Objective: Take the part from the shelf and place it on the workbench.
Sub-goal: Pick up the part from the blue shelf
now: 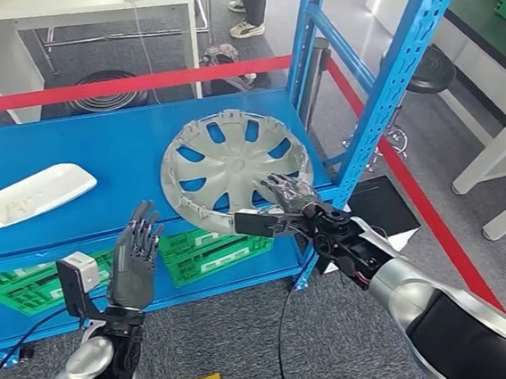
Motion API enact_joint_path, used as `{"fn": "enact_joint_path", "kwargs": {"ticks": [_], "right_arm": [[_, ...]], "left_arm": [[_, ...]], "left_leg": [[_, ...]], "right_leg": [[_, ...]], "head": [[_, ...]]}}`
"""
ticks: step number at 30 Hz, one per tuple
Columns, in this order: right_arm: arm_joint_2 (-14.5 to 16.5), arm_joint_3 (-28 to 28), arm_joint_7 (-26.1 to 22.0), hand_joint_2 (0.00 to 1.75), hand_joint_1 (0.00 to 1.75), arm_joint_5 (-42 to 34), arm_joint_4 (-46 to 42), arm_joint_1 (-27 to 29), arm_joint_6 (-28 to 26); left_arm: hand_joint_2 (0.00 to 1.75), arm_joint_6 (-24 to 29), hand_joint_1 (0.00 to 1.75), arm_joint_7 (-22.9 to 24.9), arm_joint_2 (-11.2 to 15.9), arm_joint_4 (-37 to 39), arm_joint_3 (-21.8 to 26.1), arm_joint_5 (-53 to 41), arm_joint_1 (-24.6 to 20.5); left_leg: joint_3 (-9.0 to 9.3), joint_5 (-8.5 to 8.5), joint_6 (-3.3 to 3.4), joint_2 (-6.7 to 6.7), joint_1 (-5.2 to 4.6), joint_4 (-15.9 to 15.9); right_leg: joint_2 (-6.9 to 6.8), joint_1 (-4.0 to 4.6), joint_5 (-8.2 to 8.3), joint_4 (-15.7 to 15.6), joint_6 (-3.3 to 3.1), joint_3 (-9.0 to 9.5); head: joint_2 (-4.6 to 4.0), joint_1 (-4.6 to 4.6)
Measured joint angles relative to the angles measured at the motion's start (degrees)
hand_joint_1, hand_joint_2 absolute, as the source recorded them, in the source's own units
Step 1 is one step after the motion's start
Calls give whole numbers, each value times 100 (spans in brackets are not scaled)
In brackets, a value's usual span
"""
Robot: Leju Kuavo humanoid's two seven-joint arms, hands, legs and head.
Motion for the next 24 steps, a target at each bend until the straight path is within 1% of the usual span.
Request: {"fn": "enact_joint_path", "kwargs": {"ticks": [1, 2, 3, 4, 5, 6, 7, 8, 9, 10, 12, 13, 14, 15, 16, 18, 19, 20, 21, 23, 24], "right_arm": [[-1, -7, -1, 175, 0, 0, 11, 11, 0], [1, -7, -5, 175, 0, 0, 22, 30, 0], [2, -6, -10, 175, 0, 3, 32, 55, 0], [3, -5, -14, 175, 0, 5, 41, 79, 0], [4, -6, -17, 175, 0, 8, 50, 94, 0], [4, -8, -17, 175, 0, 10, 58, 96, -1], [4, -11, -17, 175, 0, 9, 63, 90, -1], [4, -14, -17, 175, 0, 9, 67, 83, -2], [5, -18, -22, 175, 0, 9, 67, 80, -3], [6, -22, -26, 175, 0, 9, 67, 78, -5], [8, -28, -32, 175, 0, 9, 67, 76, -9], [10, -31, -31, 175, 0, 9, 67, 71, -11], [13, -35, -31, 175, 0, 9, 67, 64, -11], [16, -39, -30, 175, 25, 9, 67, 58, -11], [18, -42, -30, 175, 69, 9, 67, 54, -11], [19, -42, -25, 175, 156, 21, 67, 54, -11], [19, -40, -16, 175, 175, 38, 67, 55, -13], [19, -39, -4, 175, 175, 56, 67, 56, -15], [19, -38, 11, 175, 175, 74, 67, 56, -19], [19, -37, 31, 175, 175, 83, 67, 56, -25], [19, -37, 34, 175, 175, 83, 67, 56, -26]], "left_arm": [[0, -1, 0, -1, -5, 0, 0, -1, -2], [0, -2, 0, -2, -7, 0, 0, -1, -3], [0, -3, 0, -2, -8, 0, 0, -1, -2], [0, -3, 0, -2, -8, 0, 0, -1, 0], [0, -3, 0, -2, -8, 0, 0, -1, 1], [0, -3, 0, -2, -9, 0, 0, -1, 2], [0, -3, 0, -2, -11, 0, 0, -1, 2], [0, -3, 0, -2, -14, 0, 0, -1, 1], [0, -3, 0, -1, -16, 0, 0, -1, 0], [0, -3, 0, -1, -17, 0, 0, -1, 0], [0, -4, 0, -1, -16, 0, 0, -1, 0], [0, -4, 0, -1, -15, 0, 0, -1, 0], [0, -4, 0, -1, -14, 0, 0, -1, -1], [0, -5, 0, -2, -12, 0, 0, -1, -4], [0, -5, 0, -2, -10, 0, 0, -1, -6], [0, -5, 0, -2, -3, 1, 0, -1, -1], [0, -5, 0, -2, 2, 1, 0, -1, 4], [0, -4, 0, -2, 8, 2, 0, 1, 8], [0, -4, 0, -2, 13, 2, 0, 2, 9], [0, -4, 0, -2, 19, 2, 0, 5, 7], [0, -5, 0, -2, 19, 2, 0, 5, 7]], "left_leg": [[9, 10, 22, 11, 7, -17], [6, 12, 36, 15, 5, -20], [4, 11, 42, 18, 3, -19], [3, 9, 44, 17, 1, -16], [4, 7, 44, 11, 1, -11], [9, 4, 40, 3, 2, -4], [15, -4, 28, -5, 3, 10], [14, -17, 9, -13, -5, 30], [8, -28, -12, -19, -15, 52], [0, -34, -35, -23, -25, 68], [-11, -26, -81, -26, -32, 69], [-13, -31, -110, -26, -27, 73], [-37, -81, -146, -24, -23, 134], [-111, -197, -187, -22, -17, 308], [-247, -376, -227, -20, -6, 616], [-628, -766, -292, -17, 21, 1450], [-774, -857, -319, -16, 41, 1756], [-819, -831, -346, -16, 65, 1846], [-743, -693, -381, -15, 96, 1684], [-482, -376, -437, -13, 146, 1146], [-391, -286, -452, -12, 159, 964]], "right_leg": [[-4, -1, -187, 334, 10, -148], [-6, 5, -394, 756, 21, -339], [-6, 5, -555, 1160, 30, -523], [-7, 4, -620, 1416, 37, -641], [-9, 2, -567, 1441, 37, -651], [-11, 1, -406, 1214, 31, -542], [-15, 0, -183, 794, 21, -337], [-21, 6, -10, 346, 6, -118], [-23, 16, 112, -4, -17, 46], [-24, 26, 164, -212, -41, 142], [-19, 47, 171, -276, -98, 157], [-22, 37, 182, -286, -126, 162], [-26, 25, 195, -296, -154, 168], [-33, 7, 208, -307, -180, 173], [-42, -8, 215, -314, -198, 176], [-58, -10, 213, -314, -222, 169], [-64, -10, 210, -313, -235, 168], [-68, -13, 206, -312, -247, 171], [-67, -20, 199, -308, -257, 176], [-62, -36, 191, -298, -253, 186], [-60, -41, 187, -293, -249, 189]], "head": [[0, 30], [0, 58], [0, 86], [0, 105], [0, 122], [0, 145], [0, 169], [0, 188], [0, 196], [0, 189], [0, 146], [0, 131], [0, 111], [0, 79], [0, 46], [0, -16], [0, -22], [0, -25], [0, -27], [0, -30], [0, -30]]}}
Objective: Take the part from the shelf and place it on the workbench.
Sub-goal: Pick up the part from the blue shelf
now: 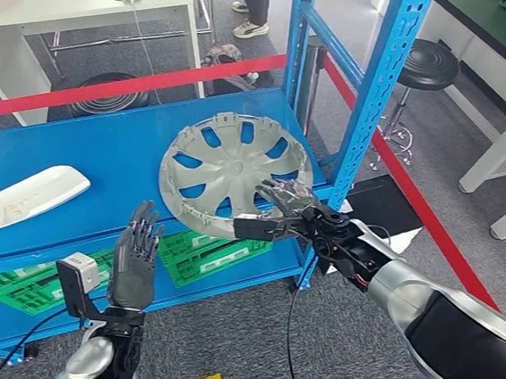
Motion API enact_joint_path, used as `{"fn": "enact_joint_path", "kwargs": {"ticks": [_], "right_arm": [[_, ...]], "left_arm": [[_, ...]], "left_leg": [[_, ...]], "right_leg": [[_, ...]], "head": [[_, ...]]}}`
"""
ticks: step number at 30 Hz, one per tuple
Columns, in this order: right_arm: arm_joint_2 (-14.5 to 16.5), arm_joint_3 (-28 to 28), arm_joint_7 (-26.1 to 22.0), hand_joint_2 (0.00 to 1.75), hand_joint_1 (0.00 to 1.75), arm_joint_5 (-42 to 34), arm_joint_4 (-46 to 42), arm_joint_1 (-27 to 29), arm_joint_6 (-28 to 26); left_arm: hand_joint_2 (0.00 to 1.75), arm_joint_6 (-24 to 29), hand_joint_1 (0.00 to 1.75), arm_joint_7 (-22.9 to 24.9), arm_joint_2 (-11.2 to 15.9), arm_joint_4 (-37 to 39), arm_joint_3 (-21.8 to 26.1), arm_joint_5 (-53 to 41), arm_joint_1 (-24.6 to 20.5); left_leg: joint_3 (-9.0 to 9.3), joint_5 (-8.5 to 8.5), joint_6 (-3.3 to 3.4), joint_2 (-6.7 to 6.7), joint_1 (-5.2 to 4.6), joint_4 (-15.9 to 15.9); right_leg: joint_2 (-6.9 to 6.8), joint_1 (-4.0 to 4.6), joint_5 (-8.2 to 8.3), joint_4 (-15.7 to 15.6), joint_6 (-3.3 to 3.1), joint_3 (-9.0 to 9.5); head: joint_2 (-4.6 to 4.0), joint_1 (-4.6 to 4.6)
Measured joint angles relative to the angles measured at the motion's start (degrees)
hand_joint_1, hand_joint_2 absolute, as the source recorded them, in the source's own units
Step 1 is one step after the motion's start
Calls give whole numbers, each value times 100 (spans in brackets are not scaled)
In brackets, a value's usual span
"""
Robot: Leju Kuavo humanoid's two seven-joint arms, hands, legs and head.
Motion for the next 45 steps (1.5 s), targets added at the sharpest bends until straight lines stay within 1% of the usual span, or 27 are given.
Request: {"fn": "enact_joint_path", "kwargs": {"ticks": [7, 9, 10, 11, 13, 14, 15, 17, 29, 38, 45], "right_arm": [[0, 0, 2, 175, 175, 0, 0, 0, 0], [0, 0, 3, 175, 175, -1, 0, 0, 0], [0, -1, 6, 175, 175, -2, 0, -1, 0], [-1, -5, 11, 175, 175, -2, 0, -3, -2], [-2, -15, 27, 175, 175, -5, 2, -9, -7], [-2, -18, 37, 175, 175, -29, 9, -13, -26], [-1, -19, 39, 175, 175, -63, 17, -16, -56], [0, -20, 27, 175, 175, -142, 30, -22, -138], [0, -57, 39, 175, 175, -284, -279, -12, -260], [-2, -98, 120, 175, 175, -365, -853, 61, -272], [-8, -124, 134, 175, 175, -369, -1116, 119, -267]], "left_arm": [[0, 1, 0, 0, 0, 0, 0, 1, 0], [0, 1, 0, 0, 0, 0, 0, 2, -2], [0, 0, 0, 0, -1, 1, 0, 3, -3], [0, 0, 0, -1, -4, 2, 0, 4, -5], [0, -2, 0, -8, -14, 7, 0, 15, -8], [0, -19, 0, -23, -19, 15, 0, 33, -11], [0, -35, 0, -38, -21, 23, 0, 51, -13], [0, -66, 0, -63, -23, 36, 0, 82, -15], [0, -104, 0, -85, -26, 44, 0, 101, -15], [0, -105, 0, -98, -24, 61, 0, 94, -14], [0, -105, 0, -101, -24, 61, 0, 91, -14]], "left_leg": [[50, 45, -8, 1, 7, -100], [141, 126, -25, 3, 22, -286], [222, 179, -45, 3, 39, -460], [302, 222, -32, -9, 50, -637], [405, 232, 45, -29, 44, -873], [412, 216, 104, -43, 21, -891], [411, 203, 132, -44, 3, -888], [410, 204, 149, -50, -16, -886], [431, 209, 154, -47, -14, -911], [431, 209, 154, -39, -14, -919], [432, 209, 154, -38, -14, -921]], "right_leg": [[0, -2, -2, 3, 3, 1], [2, -7, -9, 11, 11, 3], [6, -3, -18, 21, 23, 1], [15, 12, -33, 43, 44, -11], [38, 41, -48, 58, 97, -29], [46, 46, -45, 43, 125, -26], [48, 40, -36, 16, 145, -12], [45, 35, -27, -15, 168, 8], [49, 38, -29, -15, 170, 8], [54, 37, -29, -15, 170, 2], [55, 37, -29, -15, 170, 0]], "head": [[0, 1], [0, 2], [0, -2], [0, -9], [0, 11], [0, 36], [0, 63], [0, 83], [0, 62], [0, 61], [0, 60]]}}
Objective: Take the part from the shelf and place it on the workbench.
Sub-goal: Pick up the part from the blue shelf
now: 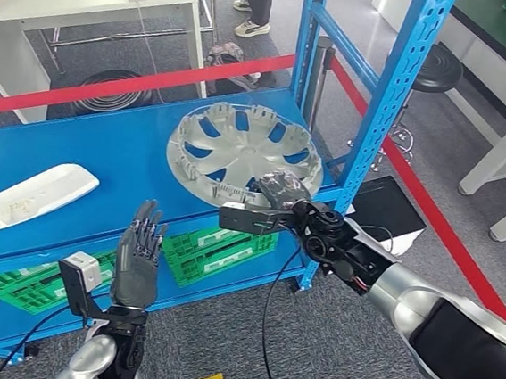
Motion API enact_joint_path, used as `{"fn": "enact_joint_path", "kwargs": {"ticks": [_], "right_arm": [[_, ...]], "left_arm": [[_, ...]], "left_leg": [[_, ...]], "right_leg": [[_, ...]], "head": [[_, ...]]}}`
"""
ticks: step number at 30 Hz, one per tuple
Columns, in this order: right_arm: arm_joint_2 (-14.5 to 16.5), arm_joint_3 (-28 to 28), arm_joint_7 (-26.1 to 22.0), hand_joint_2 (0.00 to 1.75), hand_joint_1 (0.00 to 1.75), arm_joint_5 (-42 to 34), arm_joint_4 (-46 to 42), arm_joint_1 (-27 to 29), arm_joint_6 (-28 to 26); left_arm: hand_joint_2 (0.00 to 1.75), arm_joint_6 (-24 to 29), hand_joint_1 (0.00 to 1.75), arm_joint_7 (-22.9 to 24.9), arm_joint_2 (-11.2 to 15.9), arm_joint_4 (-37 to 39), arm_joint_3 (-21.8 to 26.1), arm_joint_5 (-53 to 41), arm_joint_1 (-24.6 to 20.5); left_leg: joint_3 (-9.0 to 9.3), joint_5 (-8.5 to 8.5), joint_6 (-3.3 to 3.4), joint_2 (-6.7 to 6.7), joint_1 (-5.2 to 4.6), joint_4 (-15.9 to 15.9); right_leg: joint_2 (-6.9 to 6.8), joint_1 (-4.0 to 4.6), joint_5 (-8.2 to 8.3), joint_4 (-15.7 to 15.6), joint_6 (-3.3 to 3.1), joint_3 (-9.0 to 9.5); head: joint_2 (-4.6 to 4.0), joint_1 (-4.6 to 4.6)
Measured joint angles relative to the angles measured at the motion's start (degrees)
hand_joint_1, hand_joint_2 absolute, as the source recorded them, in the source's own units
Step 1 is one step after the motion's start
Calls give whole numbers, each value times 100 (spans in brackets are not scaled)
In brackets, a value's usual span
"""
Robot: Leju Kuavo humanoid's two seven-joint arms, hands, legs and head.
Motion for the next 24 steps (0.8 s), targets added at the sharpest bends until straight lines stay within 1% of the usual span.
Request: {"fn": "enact_joint_path", "kwargs": {"ticks": [13, 20, 24], "right_arm": [[-15, -28, 2, 175, 175, -8, -286, 41, -8], [-19, -46, 69, 175, 175, 3, -680, 53, -55], [-48, -114, 154, 175, 175, 10, -981, 34, -201]], "left_arm": [[0, 28, 0, -2, 1, 0, 0, -11, 0], [0, 249, 0, 23, 30, -3, 0, -10, 20], [0, 427, 0, -1, 63, -17, 15, 7, 47]], "left_leg": [[0, 0, 0, 0, 0, -3], [1, 0, 0, 1, 0, -7], [1, 1, -1, 1, 0, -7]], "right_leg": [[0, 0, 0, 0, 0, -2], [0, 0, 0, 0, 0, -3], [0, 0, 0, 0, 0, -4]], "head": [[0, -1], [0, -1], [0, -2]]}}
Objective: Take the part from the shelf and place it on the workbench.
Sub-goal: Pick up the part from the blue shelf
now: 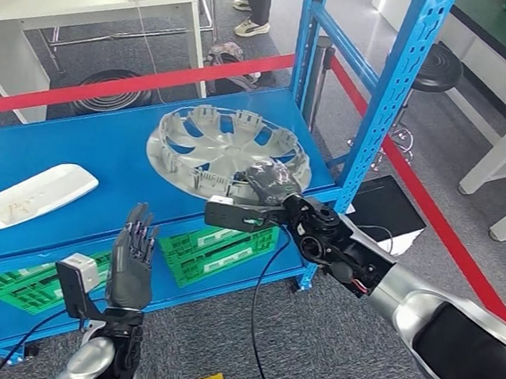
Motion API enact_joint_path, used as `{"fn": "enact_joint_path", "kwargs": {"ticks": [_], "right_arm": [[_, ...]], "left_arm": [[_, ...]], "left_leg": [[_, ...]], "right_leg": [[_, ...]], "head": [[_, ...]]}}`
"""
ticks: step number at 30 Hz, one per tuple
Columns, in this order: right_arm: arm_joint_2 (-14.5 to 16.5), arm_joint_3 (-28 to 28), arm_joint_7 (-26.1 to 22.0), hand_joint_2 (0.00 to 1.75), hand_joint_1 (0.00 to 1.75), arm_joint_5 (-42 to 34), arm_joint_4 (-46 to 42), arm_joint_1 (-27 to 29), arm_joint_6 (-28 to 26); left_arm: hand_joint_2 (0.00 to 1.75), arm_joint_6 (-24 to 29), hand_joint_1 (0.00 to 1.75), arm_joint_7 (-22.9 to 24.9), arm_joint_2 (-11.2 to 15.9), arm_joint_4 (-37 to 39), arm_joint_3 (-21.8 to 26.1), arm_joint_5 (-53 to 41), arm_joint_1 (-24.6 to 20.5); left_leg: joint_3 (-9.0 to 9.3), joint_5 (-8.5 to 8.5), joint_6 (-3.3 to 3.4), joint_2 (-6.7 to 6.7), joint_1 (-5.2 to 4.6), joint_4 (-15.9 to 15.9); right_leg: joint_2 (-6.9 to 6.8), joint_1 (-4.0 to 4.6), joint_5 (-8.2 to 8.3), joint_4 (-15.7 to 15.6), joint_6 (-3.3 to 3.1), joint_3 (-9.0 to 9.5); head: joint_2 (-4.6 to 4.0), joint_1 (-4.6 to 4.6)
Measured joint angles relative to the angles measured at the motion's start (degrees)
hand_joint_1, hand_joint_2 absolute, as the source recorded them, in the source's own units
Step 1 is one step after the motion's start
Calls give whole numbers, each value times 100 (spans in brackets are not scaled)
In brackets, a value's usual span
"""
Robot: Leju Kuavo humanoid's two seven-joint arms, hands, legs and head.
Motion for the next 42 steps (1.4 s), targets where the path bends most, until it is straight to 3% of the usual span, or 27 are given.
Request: {"fn": "enact_joint_path", "kwargs": {"ticks": [17, 21, 42], "right_arm": [[-231, -429, 234, 175, 175, 135, -903, -82, -52], [-272, -518, 257, 175, 175, 176, -1027, -82, -35], [-372, -729, 224, 175, 175, 297, -1156, -21, -100]], "left_arm": [[0, 272, 0, 70, 177, -101, 202, -15, -22], [175, 237, 0, 154, 185, -101, 220, 10, -60], [175, 57, 0, 38, 181, -101, 228, -83, -149]], "left_leg": [[0, 0, 0, 0, 0, 0], [0, 0, 0, 1, 0, 0], [0, 0, 0, 2, 0, -1]], "right_leg": [[1, 0, 0, 0, 0, -3], [1, 0, 0, 0, 0, -3], [1, 0, 0, 0, 0, -4]], "head": [[0, -3], [0, -3], [0, -3]]}}
